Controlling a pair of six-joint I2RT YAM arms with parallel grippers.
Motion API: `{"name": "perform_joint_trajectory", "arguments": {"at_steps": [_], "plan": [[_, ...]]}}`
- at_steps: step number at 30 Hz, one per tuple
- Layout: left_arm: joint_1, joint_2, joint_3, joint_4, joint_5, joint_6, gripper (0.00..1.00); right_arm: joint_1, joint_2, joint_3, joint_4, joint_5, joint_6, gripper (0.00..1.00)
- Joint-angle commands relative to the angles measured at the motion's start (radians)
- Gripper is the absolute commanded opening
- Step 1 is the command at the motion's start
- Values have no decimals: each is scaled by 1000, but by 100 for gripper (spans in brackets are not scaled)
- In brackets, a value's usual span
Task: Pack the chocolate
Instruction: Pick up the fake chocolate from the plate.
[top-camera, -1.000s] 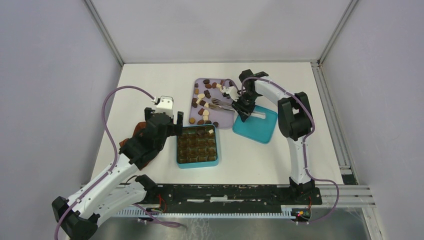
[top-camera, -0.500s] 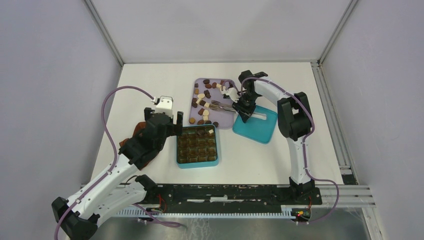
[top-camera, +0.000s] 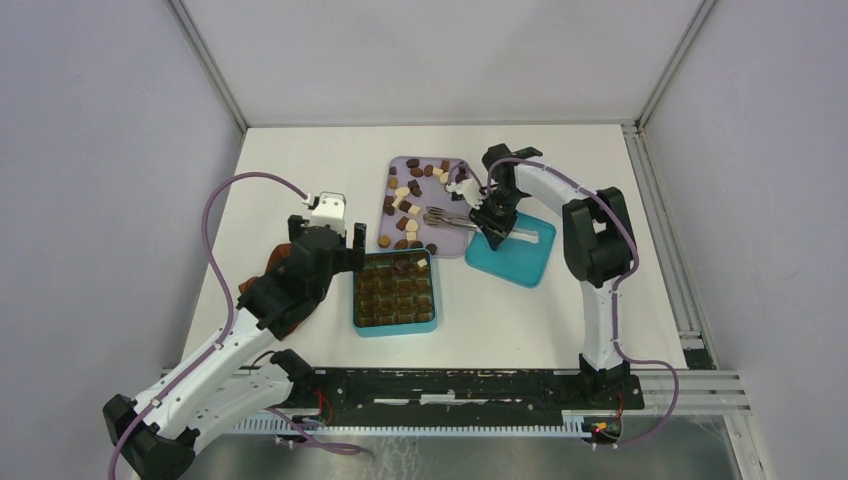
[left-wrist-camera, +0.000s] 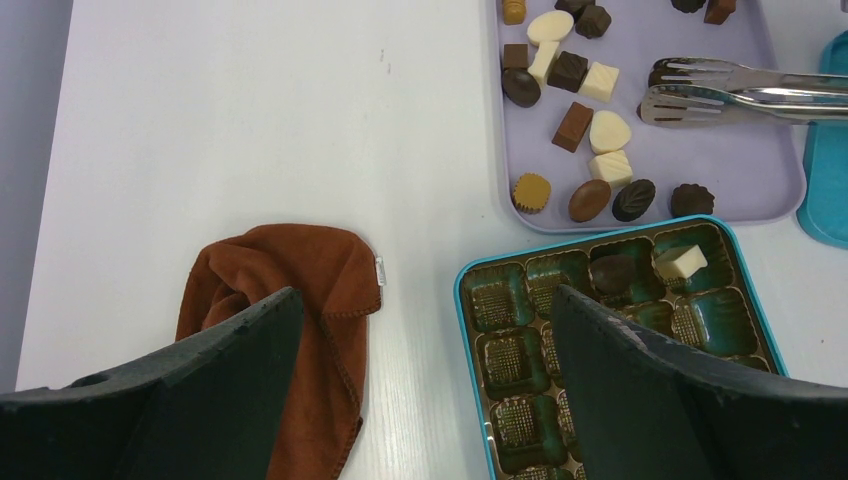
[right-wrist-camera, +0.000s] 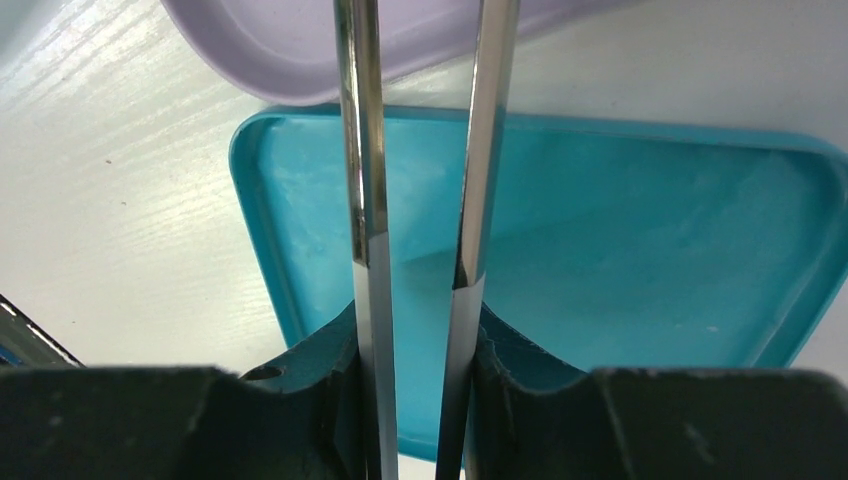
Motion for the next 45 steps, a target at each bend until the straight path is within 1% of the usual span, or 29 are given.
{"name": "perform_joint_trajectory", "arguments": {"at_steps": [1, 20, 29, 37, 45], "plan": [[4, -7, 1, 42, 10, 47, 98, -10, -80, -21, 27, -26, 6, 11], [6, -11, 0, 41, 4, 47, 98, -18, -166, -65, 43, -86, 5, 10], [6, -12, 0, 41, 0, 47, 98, -8, -240, -109, 45, -140, 0, 10], [6, -43, -3, 42, -16, 49, 98, 53, -308, -152, 41, -169, -10, 11], [7, -69, -7, 47, -46, 49, 99, 175, -347, -188, 40, -183, -22, 11]]}}
